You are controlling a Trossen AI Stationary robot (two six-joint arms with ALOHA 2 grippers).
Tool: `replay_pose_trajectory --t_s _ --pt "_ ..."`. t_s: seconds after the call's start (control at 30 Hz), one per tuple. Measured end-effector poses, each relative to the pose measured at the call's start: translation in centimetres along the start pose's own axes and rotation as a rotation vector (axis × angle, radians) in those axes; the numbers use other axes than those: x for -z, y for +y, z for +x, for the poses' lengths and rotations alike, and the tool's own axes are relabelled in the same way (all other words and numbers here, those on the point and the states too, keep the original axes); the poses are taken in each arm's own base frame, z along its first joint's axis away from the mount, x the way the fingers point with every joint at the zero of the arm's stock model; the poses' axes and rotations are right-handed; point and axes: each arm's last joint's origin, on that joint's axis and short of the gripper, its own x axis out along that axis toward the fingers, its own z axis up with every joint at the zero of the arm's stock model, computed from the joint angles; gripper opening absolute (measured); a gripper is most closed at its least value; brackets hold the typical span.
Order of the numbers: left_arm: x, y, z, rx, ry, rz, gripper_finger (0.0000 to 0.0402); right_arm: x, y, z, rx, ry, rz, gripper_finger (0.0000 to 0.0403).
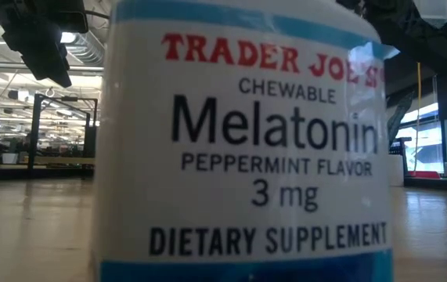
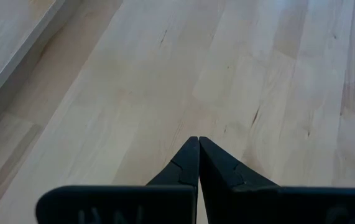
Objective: Pick and place medicine bottles onto shelf by color
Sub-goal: Put the orange pill bottle on the shelf
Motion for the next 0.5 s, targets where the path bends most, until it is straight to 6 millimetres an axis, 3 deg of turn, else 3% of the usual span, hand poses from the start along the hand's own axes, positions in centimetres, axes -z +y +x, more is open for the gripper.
replay_pose_trajectory --t_s 0.27,0.5 --pt "-0.1 0.2 0.0 -0.037 -0.022 -0.003 0.0 0.9 -0.6 3.3 0.025 0.037 0.006 0.0003" --pt "-0.1 0.2 0.0 -0.06 -0.037 -0.004 0.0 1.0 -1.1 3.5 0.167 0.05 -0.028 0.0002"
